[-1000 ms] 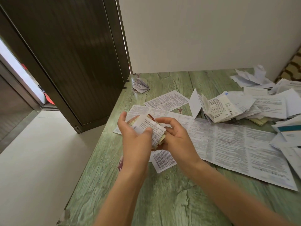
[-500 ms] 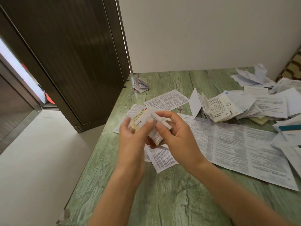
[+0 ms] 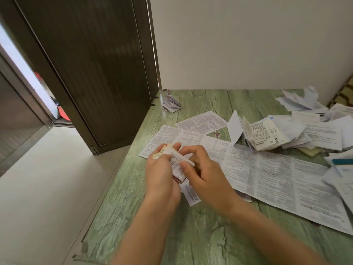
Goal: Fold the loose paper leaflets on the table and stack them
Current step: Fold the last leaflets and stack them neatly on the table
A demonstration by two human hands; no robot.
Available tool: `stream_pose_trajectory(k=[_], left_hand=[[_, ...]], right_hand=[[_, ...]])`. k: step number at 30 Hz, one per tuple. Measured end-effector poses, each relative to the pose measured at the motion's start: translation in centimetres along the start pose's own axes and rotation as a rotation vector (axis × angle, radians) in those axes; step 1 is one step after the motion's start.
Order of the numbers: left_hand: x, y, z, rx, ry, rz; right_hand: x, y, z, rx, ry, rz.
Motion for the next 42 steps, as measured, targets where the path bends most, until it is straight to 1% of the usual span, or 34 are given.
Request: stream_pose_trajectory(k=[3,5,6,7,8,10,12,14,16,19,21,22,24,25,29,31,33,34,36,39,40,42], left_hand=[[0.8,0.2,0.2,0.068,-0.068,0.002],[1.8,0.7,0.1,0.094,-0.082,0.056],[2.4,1.0,-0.1,0.096,-0.073,0.097],[2.8,1.2,-0.3,0.094,-0.061,0.133],[3.3,1.5,-0.5,0.092,-0.049,0.164],[4.0,2.3,-0.8,0.080,-0.021,0.201],[4.3,2.8,-0.9,0.057,0.019,0.195],[4.5,3.1,-1.0,0.044,0.062,0.161],[4.8,3.5,-1.0,0.049,0.089,0.130],[4.9,3.4,-1.0,0.040,0.079,0.087],[4.8,3.4,-0.8,0.011,0.109,0.075],[4.8,3.3,-0.8,-0.001,0.126,0.066],[4.6,3.3,-0.9,-0.011,0.141,0.059],[4.5,3.2,-1.0,-0.012,0.140,0.055],[4.2,2.8,-1.0,-0.013,0.163,0.074],[4.3,2.4,-0.8,-0.029,0.212,0.109],[4.3,2.2,-1.1,-0.032,0.227,0.121],[4.3,2.2,-1.3,-0.022,0.219,0.110],[4.1,2.2,-1.5,-0.008,0.199,0.086],[4.1,2.7,-1.4,0.000,0.122,0.044],[4.2,2.7,-1.2,0.002,0.068,-0.011],[4.5,2.8,-1.0,0.014,-0.064,-0.196]], right_hand=[[0.6,0.6,-0.2,0.109,-0.062,0.012],[1.1,1.4,-1.0,0.183,-0.115,0.112],[1.3,1.9,-1.5,0.184,-0.145,0.203],[1.4,2.4,-2.1,0.154,-0.179,0.335],[1.6,2.8,-2.8,0.085,-0.204,0.494],[1.9,2.8,-3.7,-0.098,-0.241,0.726],[2.2,2.4,-3.9,-0.245,-0.302,0.798],[2.4,1.9,-3.3,-0.327,-0.349,0.812],[1.6,1.3,-2.7,-0.348,-0.332,0.855],[-0.1,1.1,-1.9,-0.349,-0.267,0.889],[-0.8,1.2,-2.4,-0.328,-0.267,0.842],[-1.0,1.4,-3.0,-0.299,-0.276,0.777],[-0.6,2.0,-4.9,-0.198,-0.281,0.648],[0.0,2.4,-6.2,-0.147,-0.290,0.633],[3.4,3.8,-10.5,-0.011,-0.404,0.785],[4.8,3.8,-11.9,-0.003,-0.494,0.889],[5.5,3.6,-12.8,-0.028,-0.579,0.877],[5.7,3.4,-13.1,-0.034,-0.594,0.859],[5.7,3.6,-13.3,-0.018,-0.560,0.870],[5.8,4.4,-13.2,0.057,-0.529,0.877],[5.9,4.5,-13.1,0.084,-0.517,0.892],[6.2,4.6,-12.9,0.168,-0.485,0.906]])
Point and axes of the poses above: each hand's wrist, its own z-axis away from the middle knuckle, its own y-axis out of the back of the hand, x = y × z, the point moved 1 cm from there along -z, towards the middle knuckle, and after that the axes turned 5 degrees about -x, right-handed, at the moved point
